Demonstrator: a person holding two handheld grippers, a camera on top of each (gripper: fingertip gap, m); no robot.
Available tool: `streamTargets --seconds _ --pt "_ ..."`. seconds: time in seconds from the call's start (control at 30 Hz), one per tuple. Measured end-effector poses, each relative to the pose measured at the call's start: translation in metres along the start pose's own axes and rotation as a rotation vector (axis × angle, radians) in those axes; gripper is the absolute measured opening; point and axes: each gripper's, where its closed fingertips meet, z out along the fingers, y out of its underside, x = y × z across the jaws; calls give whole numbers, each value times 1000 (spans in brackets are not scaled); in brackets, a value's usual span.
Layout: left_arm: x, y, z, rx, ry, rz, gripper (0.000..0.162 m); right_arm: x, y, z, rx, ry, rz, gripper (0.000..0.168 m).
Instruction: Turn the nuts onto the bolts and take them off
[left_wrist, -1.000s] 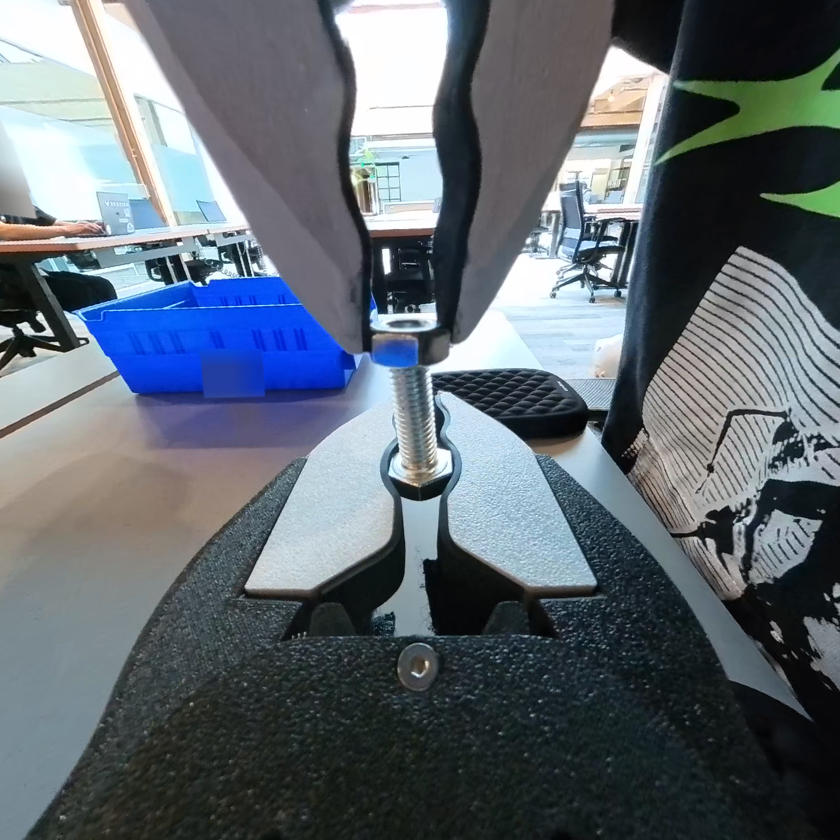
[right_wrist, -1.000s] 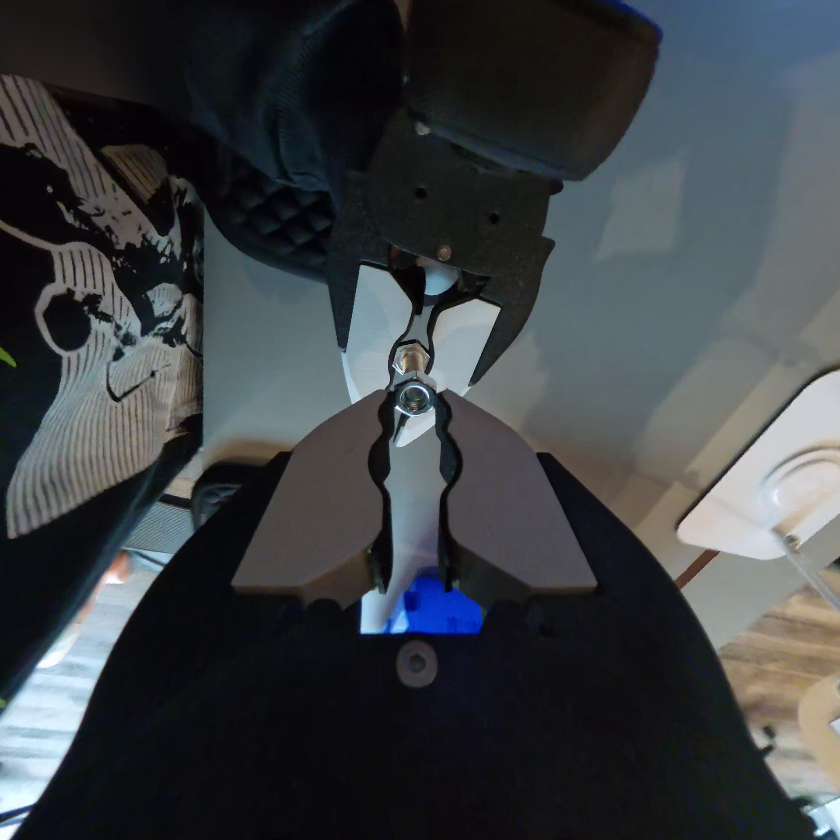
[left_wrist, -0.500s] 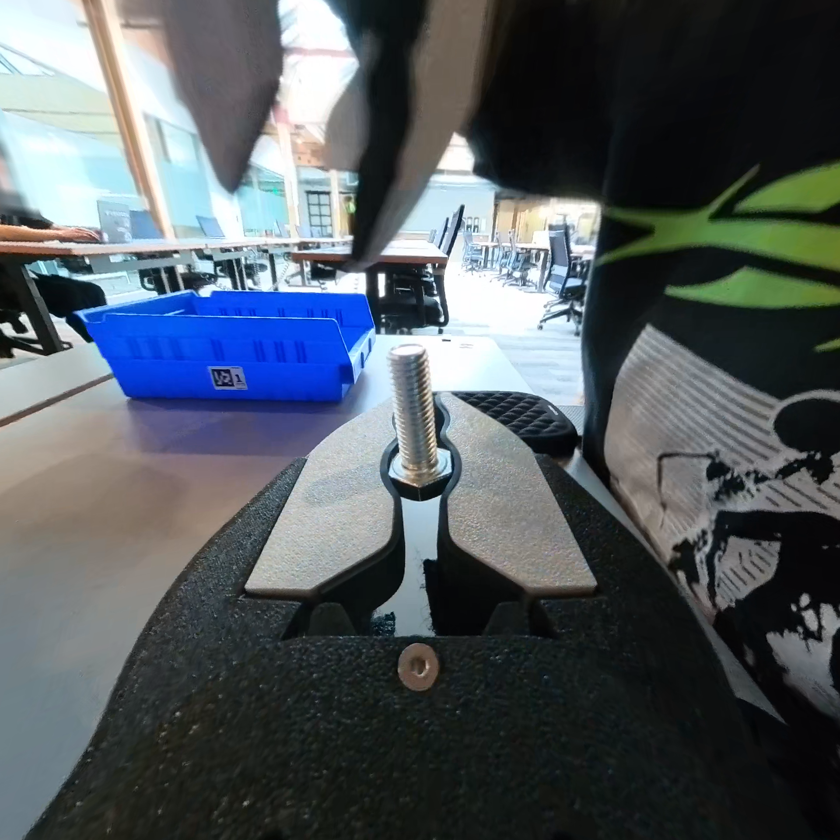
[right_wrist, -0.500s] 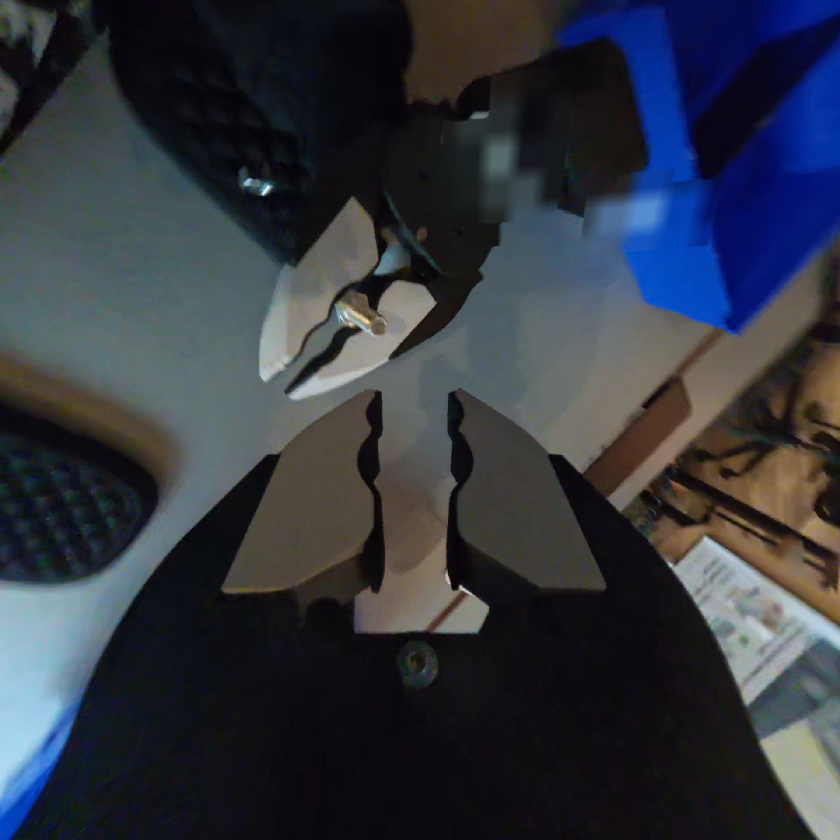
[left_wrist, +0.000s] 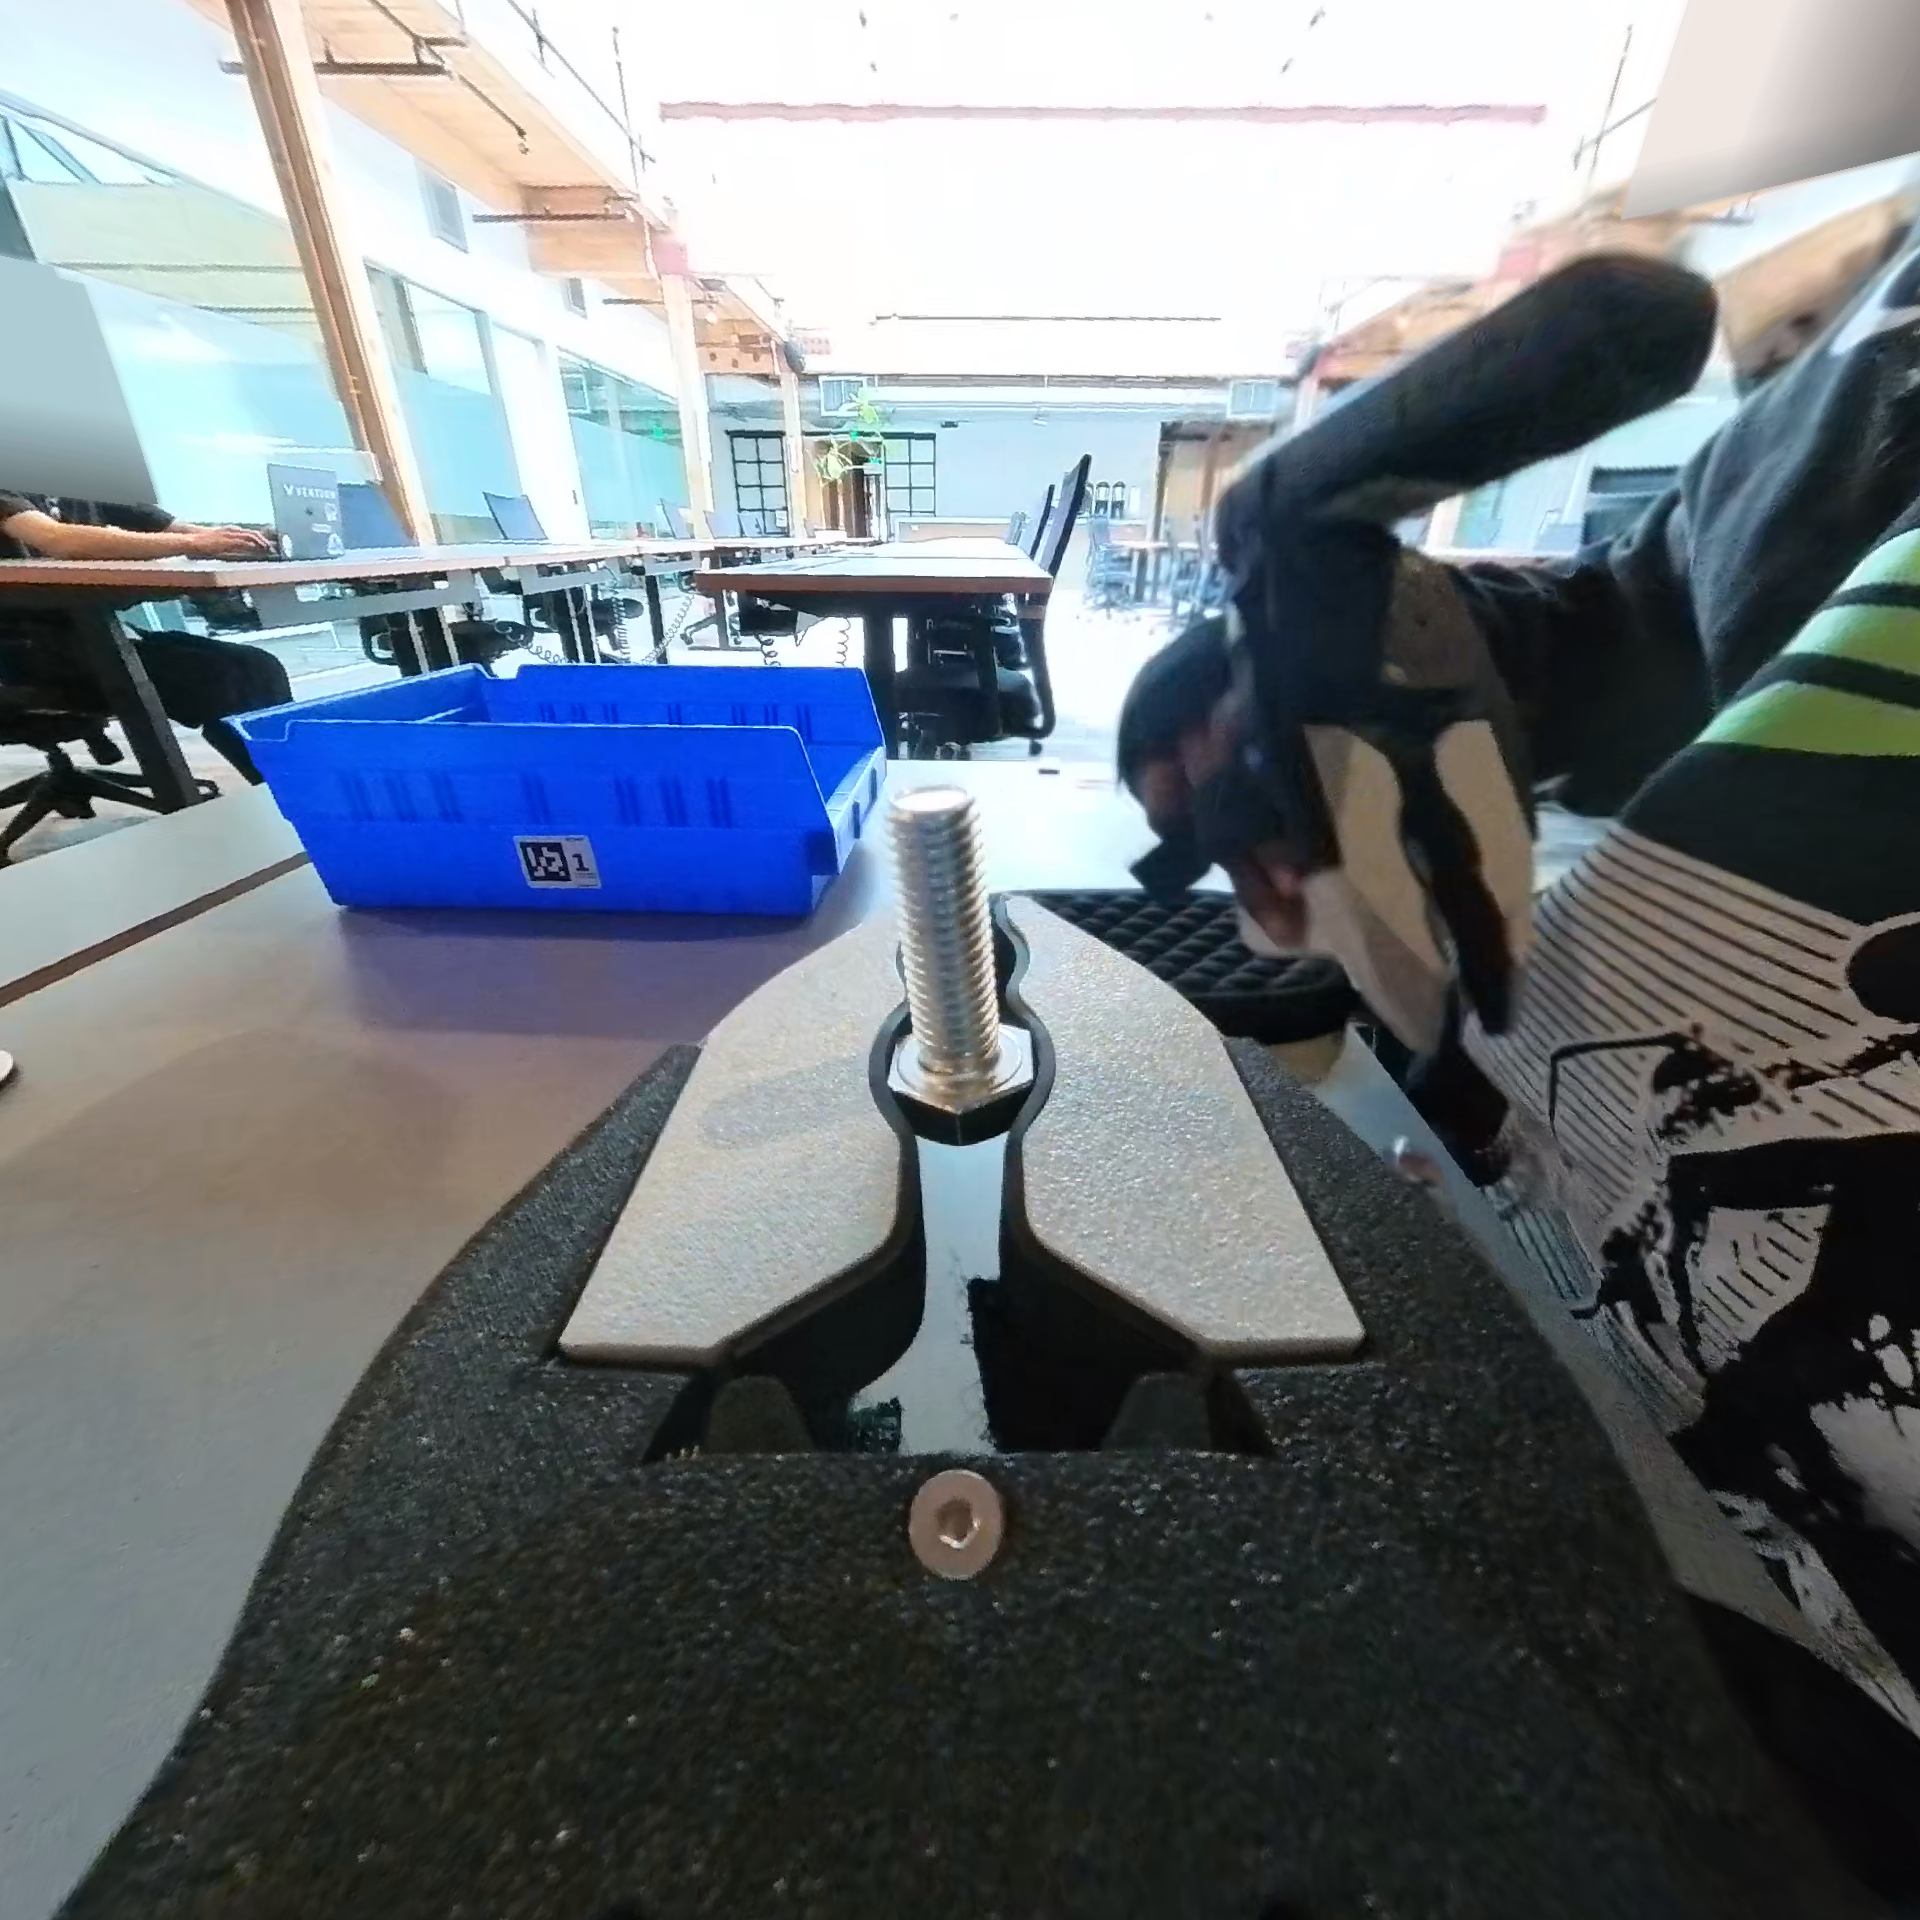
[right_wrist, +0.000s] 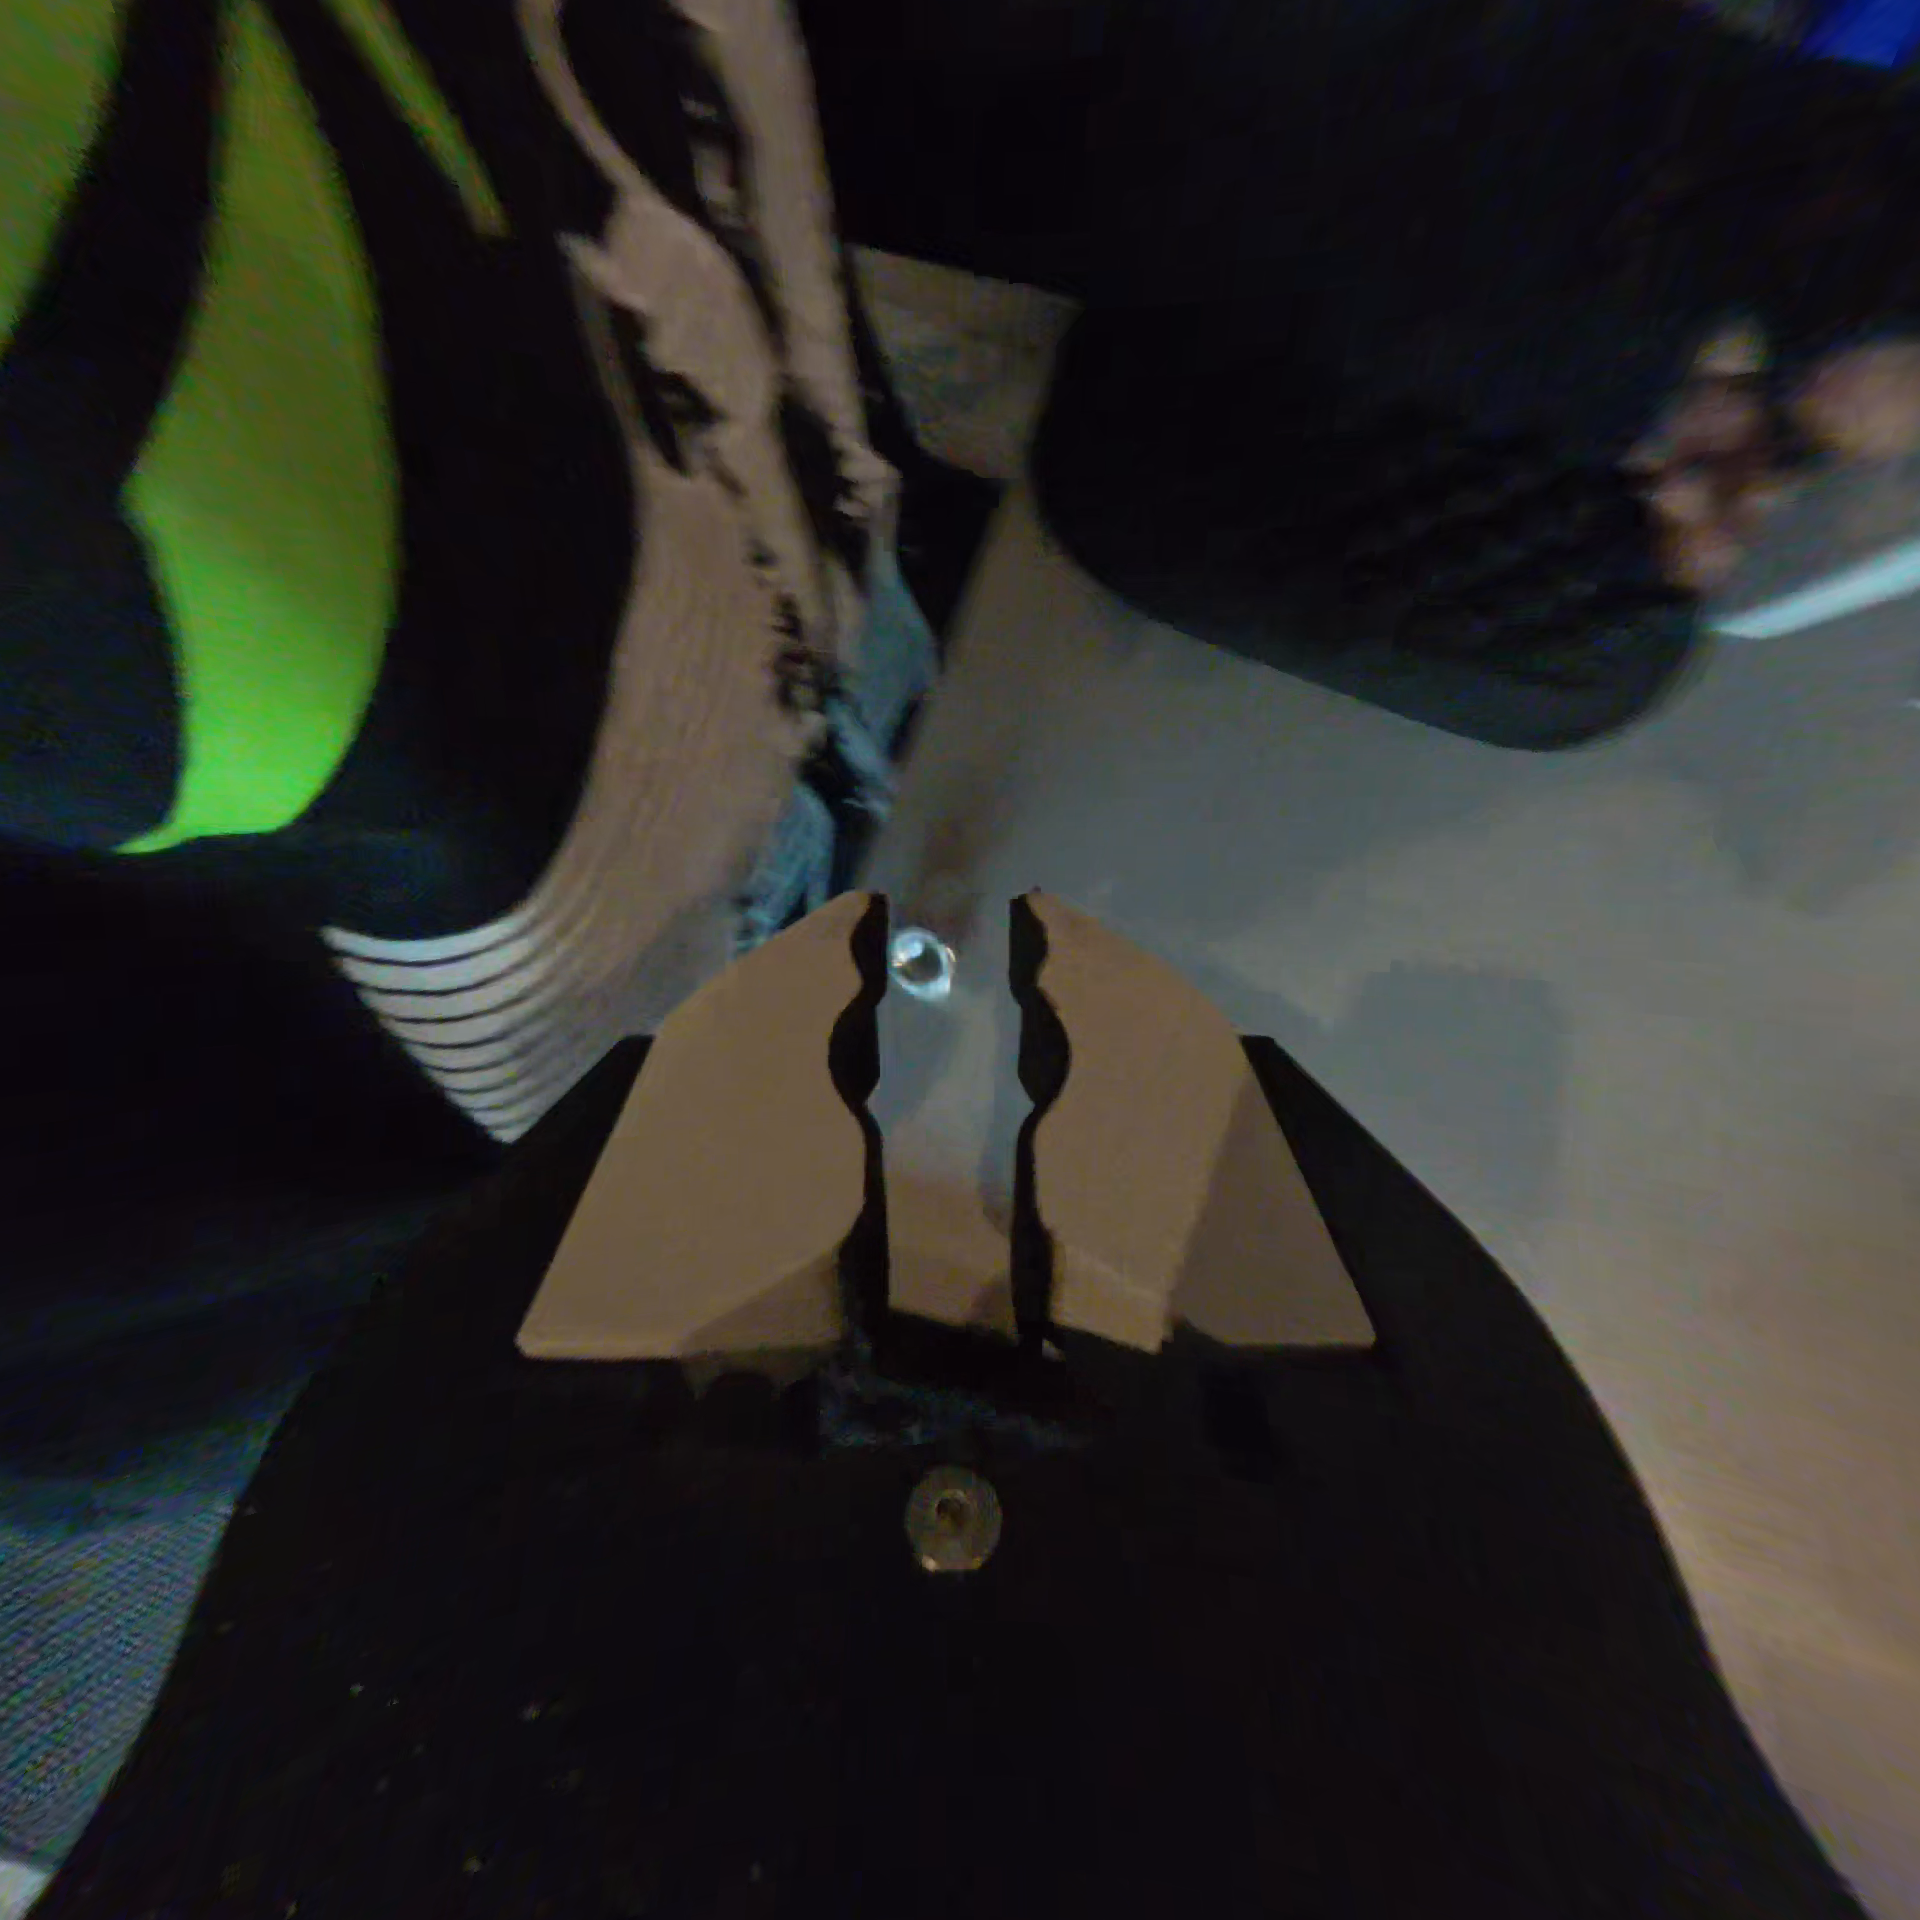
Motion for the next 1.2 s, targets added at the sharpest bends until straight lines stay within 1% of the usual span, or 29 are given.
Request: streamTargets --seconds 0.03,0.1,0.13,0.17,0.2,0.3,0.37,0.47,0.67,0.73,0.8,0.9,0.97,1.07,1.2 --pt "0 0 0 0 2 1 10 -10 5 10 16 -11 0 17" --pt "0 -1 -1 8 0 -4 10 -10 40 27 -131 49 -15 7" --pt "-1 -2 -1 13 -2 -8 10 -6 52 32 -172 90 -42 0" --pt "-1 -2 -2 16 -4 -11 10 -1 48 32 -109 130 -44 0" --pt "-1 -2 -1 15 -7 -9 10 1 50 32 -99 137 -19 0" --pt "0 1 0 -4 -3 2 11 23 56 28 -86 242 9 0" --pt "1 1 1 -5 6 -1 10 32 57 28 -89 275 18 0" --pt "1 0 1 0 7 -3 10 41 61 25 -98 271 31 0" --pt "2 1 1 -7 11 0 10 41 63 23 -153 233 8 0" --pt "2 1 1 -4 13 -3 10 35 55 16 -109 201 25 0" --pt "2 1 1 -5 17 -4 10 21 44 3 -39 137 52 22" --pt "3 1 1 -6 24 -1 10 -2 49 -16 -91 58 43 23" --pt "3 1 1 -5 27 -1 10 -21 52 -20 -118 -7 21 23" --pt "4 1 1 -8 29 -1 10 -38 61 -16 -194 -65 24 28" --pt "4 2 2 -10 28 5 10 -39 76 -7 -282 -60 14 30"
